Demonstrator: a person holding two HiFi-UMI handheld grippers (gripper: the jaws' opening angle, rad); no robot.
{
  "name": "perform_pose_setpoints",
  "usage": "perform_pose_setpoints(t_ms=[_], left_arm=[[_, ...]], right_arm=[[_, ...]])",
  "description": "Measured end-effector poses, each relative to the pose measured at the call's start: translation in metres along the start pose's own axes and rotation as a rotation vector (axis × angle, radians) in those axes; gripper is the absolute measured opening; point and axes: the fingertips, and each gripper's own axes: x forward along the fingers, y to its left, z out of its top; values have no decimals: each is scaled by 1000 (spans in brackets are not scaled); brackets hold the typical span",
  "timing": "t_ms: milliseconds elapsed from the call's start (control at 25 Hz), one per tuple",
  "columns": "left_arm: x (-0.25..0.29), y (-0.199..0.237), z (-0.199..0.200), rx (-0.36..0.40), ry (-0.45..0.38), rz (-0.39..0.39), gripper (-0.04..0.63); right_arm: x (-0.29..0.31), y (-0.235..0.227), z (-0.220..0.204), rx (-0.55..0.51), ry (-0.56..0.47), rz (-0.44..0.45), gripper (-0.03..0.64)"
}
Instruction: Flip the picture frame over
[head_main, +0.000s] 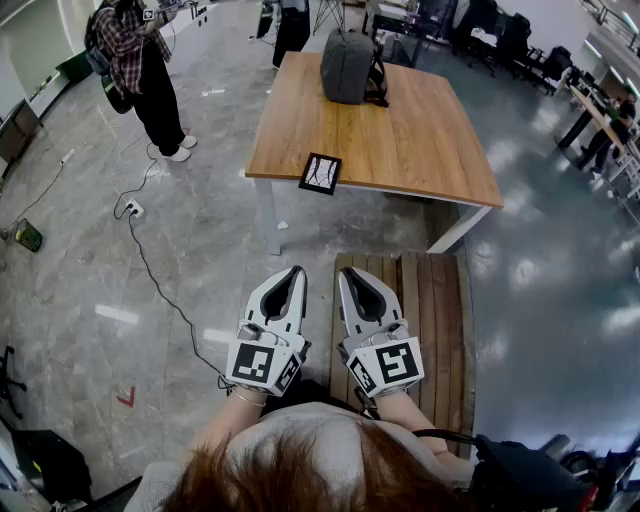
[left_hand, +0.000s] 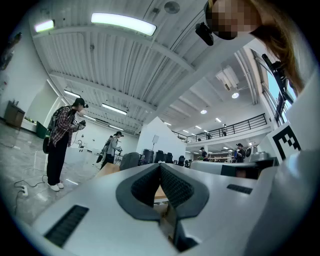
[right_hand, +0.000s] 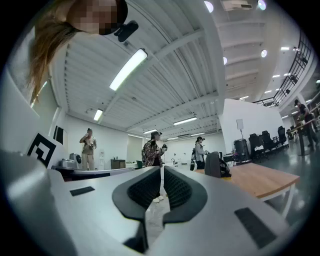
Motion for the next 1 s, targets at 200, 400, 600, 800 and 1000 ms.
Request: perform_pose_setpoints(t_ms=[200,400,600,800,1000], left_arm=[[28,15,-4,1,-6,5,6],[79,49,-14,-5,-6,3,6],[156,91,-14,-2,-12,-32,6],[232,137,-6,8,-9,-67,6],[278,163,3,8,-10,-81,6]], right_arm=[[23,-23,-3,3,-9,-18,32],[71,-53,-17,-12,9,-24,32],[147,-94,-20,-19,4,-36,32],[224,-136,-11,-35,-23,-95,32],[268,-167,-4,-39,-10,-155,32]])
